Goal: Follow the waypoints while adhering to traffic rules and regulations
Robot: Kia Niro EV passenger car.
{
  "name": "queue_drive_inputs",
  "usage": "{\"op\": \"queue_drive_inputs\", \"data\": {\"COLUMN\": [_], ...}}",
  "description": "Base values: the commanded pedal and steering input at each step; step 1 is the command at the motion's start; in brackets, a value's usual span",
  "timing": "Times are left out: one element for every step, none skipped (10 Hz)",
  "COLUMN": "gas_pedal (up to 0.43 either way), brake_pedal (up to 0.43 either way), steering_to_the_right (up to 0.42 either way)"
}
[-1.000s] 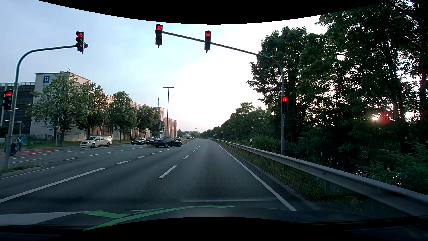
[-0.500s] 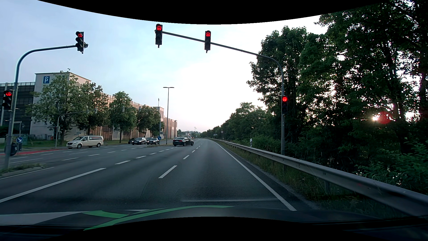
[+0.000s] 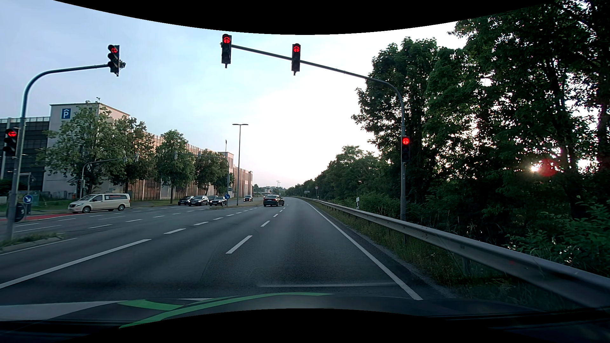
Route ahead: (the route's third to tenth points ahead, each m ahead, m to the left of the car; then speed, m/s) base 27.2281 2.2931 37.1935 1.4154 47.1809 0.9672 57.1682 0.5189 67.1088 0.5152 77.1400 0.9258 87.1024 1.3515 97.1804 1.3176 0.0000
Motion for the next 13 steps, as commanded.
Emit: {"op": "queue_drive_inputs", "data": {"gas_pedal": [0.000, 0.000, 0.000, 0.000, 0.000, 0.000, 0.000, 0.000, 0.000, 0.000, 0.000, 0.000, 0.000], "brake_pedal": [0.238, 0.238, 0.238, 0.238, 0.238, 0.238, 0.244, 0.244, 0.244, 0.244, 0.244, 0.244, 0.244], "steering_to_the_right": [0.001, 0.002, 0.002, 0.002, 0.001, 0.001, 0.002, 0.002, 0.001, 0.001, 0.002, 0.002, 0.002]}}
